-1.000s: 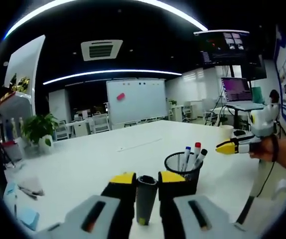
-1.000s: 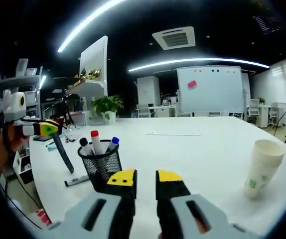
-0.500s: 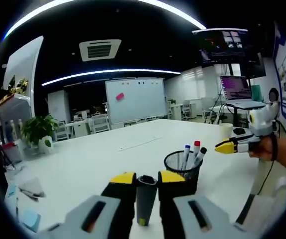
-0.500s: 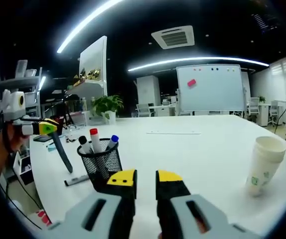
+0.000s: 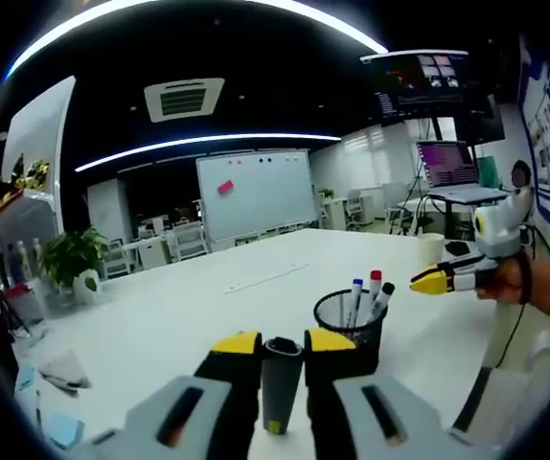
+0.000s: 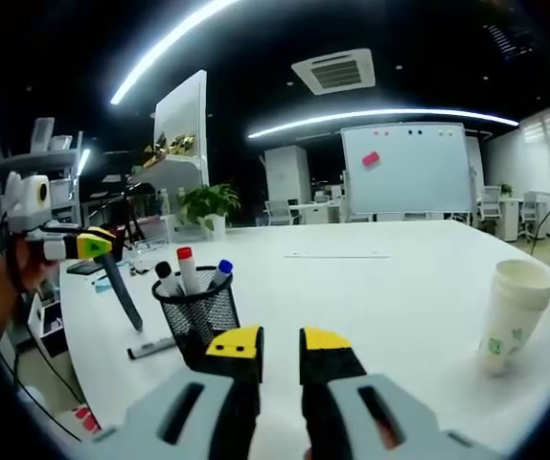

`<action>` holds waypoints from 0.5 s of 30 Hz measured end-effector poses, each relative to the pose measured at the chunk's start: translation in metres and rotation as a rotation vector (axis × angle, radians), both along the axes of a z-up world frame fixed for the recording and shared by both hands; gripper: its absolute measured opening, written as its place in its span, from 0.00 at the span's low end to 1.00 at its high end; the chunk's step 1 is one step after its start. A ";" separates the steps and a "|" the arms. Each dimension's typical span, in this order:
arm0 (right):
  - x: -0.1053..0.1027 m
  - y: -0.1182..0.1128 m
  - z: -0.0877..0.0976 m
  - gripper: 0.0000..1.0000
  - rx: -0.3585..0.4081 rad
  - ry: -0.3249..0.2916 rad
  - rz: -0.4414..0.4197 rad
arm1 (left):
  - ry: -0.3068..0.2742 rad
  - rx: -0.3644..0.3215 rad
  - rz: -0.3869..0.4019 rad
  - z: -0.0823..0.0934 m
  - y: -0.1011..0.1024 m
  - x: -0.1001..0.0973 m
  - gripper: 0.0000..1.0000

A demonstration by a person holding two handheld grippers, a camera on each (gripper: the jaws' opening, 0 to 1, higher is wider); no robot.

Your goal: Place the scattered laser pointers and whiteboard markers into the pen holder and stack the scattered paper cups together

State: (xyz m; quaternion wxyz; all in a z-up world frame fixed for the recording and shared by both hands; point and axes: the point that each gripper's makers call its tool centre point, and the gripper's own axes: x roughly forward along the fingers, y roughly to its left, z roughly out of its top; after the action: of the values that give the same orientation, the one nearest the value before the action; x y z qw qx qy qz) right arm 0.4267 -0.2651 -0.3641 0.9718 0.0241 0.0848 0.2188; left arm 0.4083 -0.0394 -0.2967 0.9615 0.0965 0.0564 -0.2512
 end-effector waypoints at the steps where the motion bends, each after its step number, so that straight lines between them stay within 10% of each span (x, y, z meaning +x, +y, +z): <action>1: 0.000 0.000 0.000 0.16 -0.001 0.000 0.000 | -0.002 0.001 0.000 0.002 0.000 0.000 0.18; 15: 0.000 -0.001 0.002 0.16 0.008 -0.004 0.005 | -0.022 0.014 0.006 0.011 0.002 0.005 0.18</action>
State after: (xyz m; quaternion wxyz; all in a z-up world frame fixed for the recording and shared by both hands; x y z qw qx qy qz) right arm 0.4266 -0.2665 -0.3617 0.9713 0.0271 0.0819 0.2216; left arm 0.4134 -0.0371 -0.2854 0.9620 0.1059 0.0480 -0.2469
